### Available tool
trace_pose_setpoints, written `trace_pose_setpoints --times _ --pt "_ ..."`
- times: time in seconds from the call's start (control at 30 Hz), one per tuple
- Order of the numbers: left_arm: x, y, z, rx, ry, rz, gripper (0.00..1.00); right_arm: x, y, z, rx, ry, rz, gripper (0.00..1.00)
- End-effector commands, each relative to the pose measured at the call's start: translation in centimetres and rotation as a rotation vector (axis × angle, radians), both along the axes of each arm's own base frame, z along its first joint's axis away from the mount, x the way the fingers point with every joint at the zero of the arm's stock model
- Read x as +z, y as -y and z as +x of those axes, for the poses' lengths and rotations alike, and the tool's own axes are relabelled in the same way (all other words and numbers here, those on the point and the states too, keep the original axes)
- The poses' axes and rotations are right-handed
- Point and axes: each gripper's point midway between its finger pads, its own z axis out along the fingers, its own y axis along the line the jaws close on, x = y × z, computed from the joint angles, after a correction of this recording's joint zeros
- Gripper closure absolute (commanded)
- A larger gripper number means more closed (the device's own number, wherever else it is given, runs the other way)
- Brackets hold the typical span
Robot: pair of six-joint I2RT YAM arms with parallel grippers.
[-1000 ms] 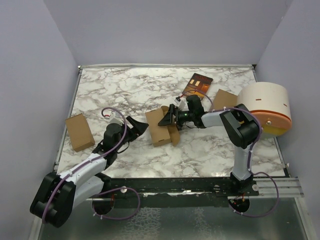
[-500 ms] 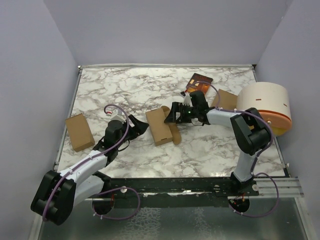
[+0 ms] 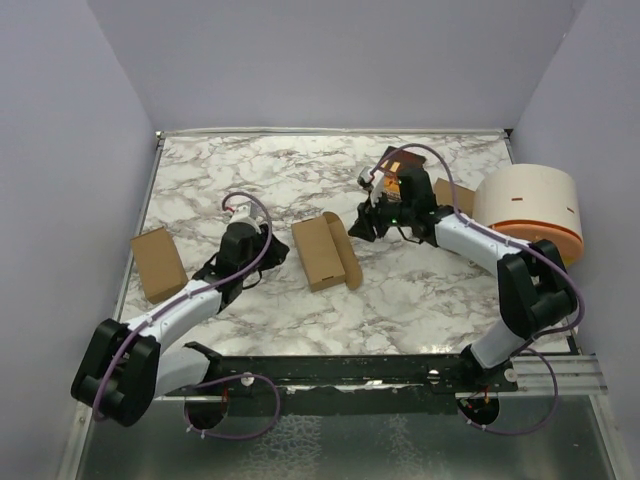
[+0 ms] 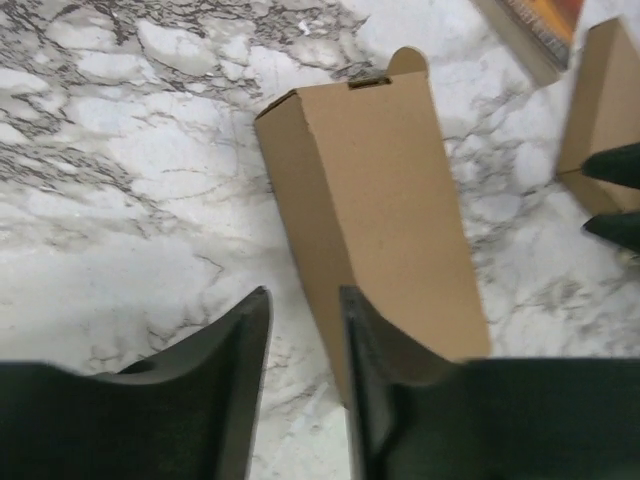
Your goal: Fold the paper box
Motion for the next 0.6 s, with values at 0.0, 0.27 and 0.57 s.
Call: trace_pose_setpoints --times 0.0,0.27,0.57 --pt "-2.6 -1.2 0.5 -0.017 -0.062 0.155 0.76 -2.3 0.3 -1.5 0.221 0.065 -0.116 0.68" --pt "-4.4 2.0 2.3 -0.136 -0.098 0.118 0.87 -6.3 -0.3 -3.5 0.341 -0.072 -0.161 0.80" --pt "-4.5 5.4 5.3 -0.240 -0.099 0.075 0.87 -6.4 -3.7 -6.5 0.482 -0.058 -0.146 0.78"
